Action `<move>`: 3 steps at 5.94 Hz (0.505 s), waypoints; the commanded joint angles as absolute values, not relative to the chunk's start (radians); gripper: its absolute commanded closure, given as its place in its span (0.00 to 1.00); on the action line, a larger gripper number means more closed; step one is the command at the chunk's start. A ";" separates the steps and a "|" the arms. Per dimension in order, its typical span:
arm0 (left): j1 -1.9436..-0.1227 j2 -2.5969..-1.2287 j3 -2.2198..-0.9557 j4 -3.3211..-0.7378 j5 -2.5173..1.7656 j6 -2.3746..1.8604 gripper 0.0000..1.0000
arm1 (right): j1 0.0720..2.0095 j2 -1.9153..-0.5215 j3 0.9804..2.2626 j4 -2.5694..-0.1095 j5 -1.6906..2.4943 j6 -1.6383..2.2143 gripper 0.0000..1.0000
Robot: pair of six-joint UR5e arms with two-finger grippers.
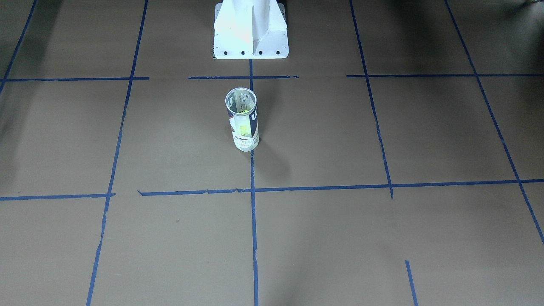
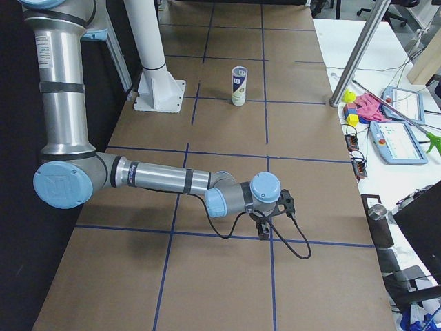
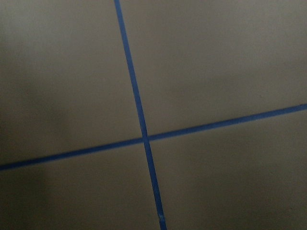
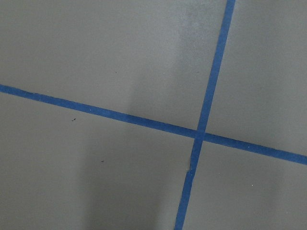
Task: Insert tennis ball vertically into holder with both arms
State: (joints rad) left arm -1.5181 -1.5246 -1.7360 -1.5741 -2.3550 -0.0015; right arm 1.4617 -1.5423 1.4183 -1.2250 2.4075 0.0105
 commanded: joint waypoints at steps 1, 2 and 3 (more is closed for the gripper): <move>-1.522 -1.470 -1.785 -1.542 -2.365 -0.006 0.00 | 1.462 -1.543 1.416 -1.226 2.410 0.009 0.00; -1.520 -1.467 -1.787 -1.546 -2.361 -0.008 0.00 | 1.462 -1.578 1.434 -1.214 2.416 0.012 0.00; -1.520 -1.448 -1.779 -1.561 -2.364 -0.003 0.00 | 1.462 -1.578 1.430 -1.213 2.415 0.009 0.00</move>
State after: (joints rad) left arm -1.5206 -1.4634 -1.7818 -1.5513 -2.3628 -0.0054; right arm 1.4619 -1.5698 1.4285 -1.2163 2.4139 0.0106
